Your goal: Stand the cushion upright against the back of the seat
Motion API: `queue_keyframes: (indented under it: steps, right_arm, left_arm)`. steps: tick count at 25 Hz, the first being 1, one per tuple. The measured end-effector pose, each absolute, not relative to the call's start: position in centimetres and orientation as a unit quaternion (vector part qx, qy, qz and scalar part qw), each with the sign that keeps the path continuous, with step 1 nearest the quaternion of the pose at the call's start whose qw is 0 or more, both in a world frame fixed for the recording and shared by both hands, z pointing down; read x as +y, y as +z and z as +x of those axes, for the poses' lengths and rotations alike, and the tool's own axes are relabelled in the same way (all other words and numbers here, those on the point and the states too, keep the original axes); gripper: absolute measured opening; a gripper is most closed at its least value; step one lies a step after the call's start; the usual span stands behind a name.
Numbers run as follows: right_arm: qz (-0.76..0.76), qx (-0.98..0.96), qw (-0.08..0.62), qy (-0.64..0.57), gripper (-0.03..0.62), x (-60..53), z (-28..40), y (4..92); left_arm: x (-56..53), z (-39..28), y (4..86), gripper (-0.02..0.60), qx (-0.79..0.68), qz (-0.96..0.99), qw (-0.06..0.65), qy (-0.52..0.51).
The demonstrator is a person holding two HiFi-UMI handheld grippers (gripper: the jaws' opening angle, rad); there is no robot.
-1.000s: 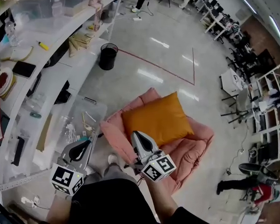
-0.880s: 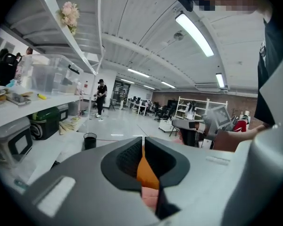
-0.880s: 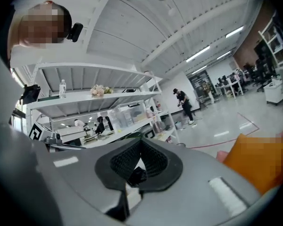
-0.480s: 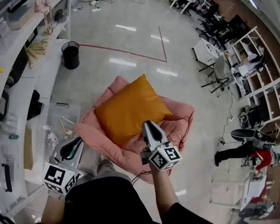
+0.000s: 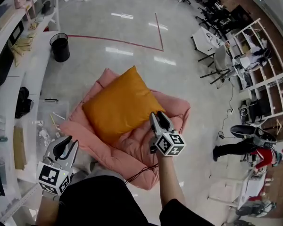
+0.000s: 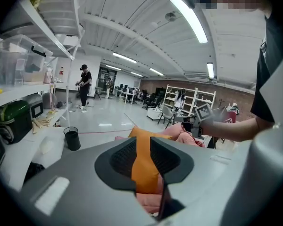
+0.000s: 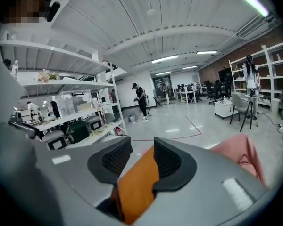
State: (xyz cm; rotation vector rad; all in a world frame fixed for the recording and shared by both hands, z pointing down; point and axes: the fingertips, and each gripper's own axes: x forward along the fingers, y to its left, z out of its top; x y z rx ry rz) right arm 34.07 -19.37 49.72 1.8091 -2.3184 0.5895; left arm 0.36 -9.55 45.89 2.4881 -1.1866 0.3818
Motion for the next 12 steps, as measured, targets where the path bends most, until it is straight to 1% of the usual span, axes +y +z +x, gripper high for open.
queue_keyframes:
  steps: [4,10,12]
  right_arm:
    - [0.612,-0.754,0.108,0.213,0.175,-21.2,37.6,53.2]
    - [0.624,-0.723,0.164,0.247,0.27,-23.1,42.2,59.0]
    - [0.627,-0.714,0.183,0.253,0.288,-23.7,43.6,60.8]
  left_arm:
    - [-10.7,1.9,46.9,0.117,-0.422,0.875,0.188,0.145]
    - [-11.3,4.0,49.0,0.121,-0.412,0.872,0.205,0.167]
    - [-11.5,4.3,49.8,0.123,-0.41,0.87,0.209,0.175]
